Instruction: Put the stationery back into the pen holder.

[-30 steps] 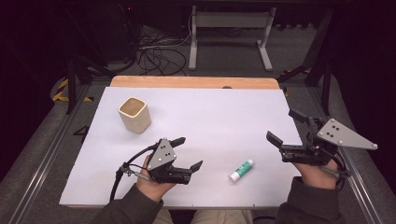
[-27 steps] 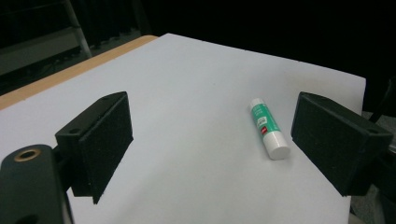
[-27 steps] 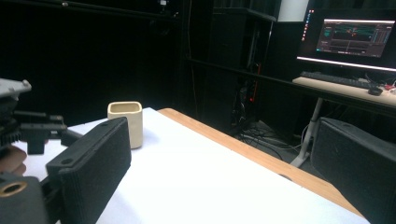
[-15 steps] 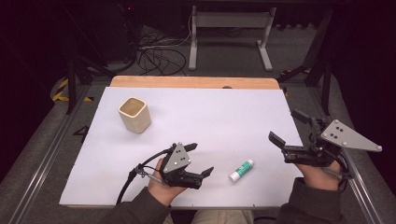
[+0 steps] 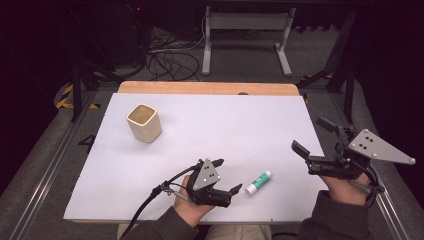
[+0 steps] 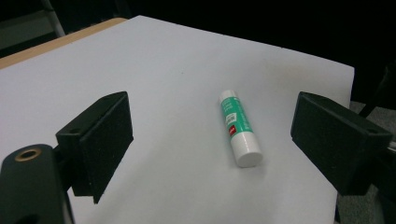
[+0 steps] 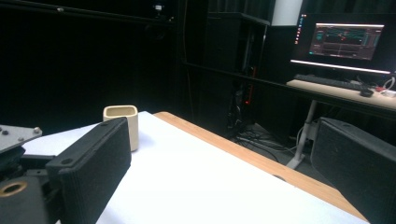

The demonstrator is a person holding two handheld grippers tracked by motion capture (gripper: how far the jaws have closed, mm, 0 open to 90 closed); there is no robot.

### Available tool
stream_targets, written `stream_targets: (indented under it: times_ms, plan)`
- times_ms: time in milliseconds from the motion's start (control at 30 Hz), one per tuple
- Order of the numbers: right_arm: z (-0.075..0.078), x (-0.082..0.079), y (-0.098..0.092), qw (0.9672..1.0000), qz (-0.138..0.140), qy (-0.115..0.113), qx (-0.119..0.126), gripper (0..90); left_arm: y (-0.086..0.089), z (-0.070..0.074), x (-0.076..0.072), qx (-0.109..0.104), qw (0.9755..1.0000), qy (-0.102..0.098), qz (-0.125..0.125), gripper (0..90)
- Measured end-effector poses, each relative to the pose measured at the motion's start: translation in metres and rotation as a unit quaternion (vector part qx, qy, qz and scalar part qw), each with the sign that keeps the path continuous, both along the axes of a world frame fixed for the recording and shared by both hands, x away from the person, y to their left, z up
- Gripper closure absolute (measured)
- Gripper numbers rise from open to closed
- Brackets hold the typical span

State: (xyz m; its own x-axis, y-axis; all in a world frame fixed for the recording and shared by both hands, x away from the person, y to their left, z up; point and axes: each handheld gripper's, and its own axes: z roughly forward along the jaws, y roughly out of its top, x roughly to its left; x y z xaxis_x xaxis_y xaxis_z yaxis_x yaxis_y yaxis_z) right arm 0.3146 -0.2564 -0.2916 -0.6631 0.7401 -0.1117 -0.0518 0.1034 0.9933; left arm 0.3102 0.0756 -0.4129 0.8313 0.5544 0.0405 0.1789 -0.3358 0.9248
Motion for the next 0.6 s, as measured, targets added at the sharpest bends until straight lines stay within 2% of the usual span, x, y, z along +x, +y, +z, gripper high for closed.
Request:
stream_targets:
  times_ms: [267, 400, 600]
  plan:
    - [0.001, -0.001, -0.003, 1.0, -0.006, -0.002, 0.002, 5.6, -0.02, -0.013, 0.0, 0.008, 0.9996, 0.022, 0.019, 14.2]
    - [0.001, -0.002, -0.003, 0.9999, -0.01, -0.005, -0.002, 5.7, -0.028, -0.017, -0.001, 0.013, 0.9993, 0.022, 0.027, 14.3]
    - [0.002, -0.001, -0.004, 0.9999, -0.009, -0.007, -0.001, 5.7, -0.038, -0.025, 0.0, 0.025, 0.9988, 0.036, 0.023, 14.7]
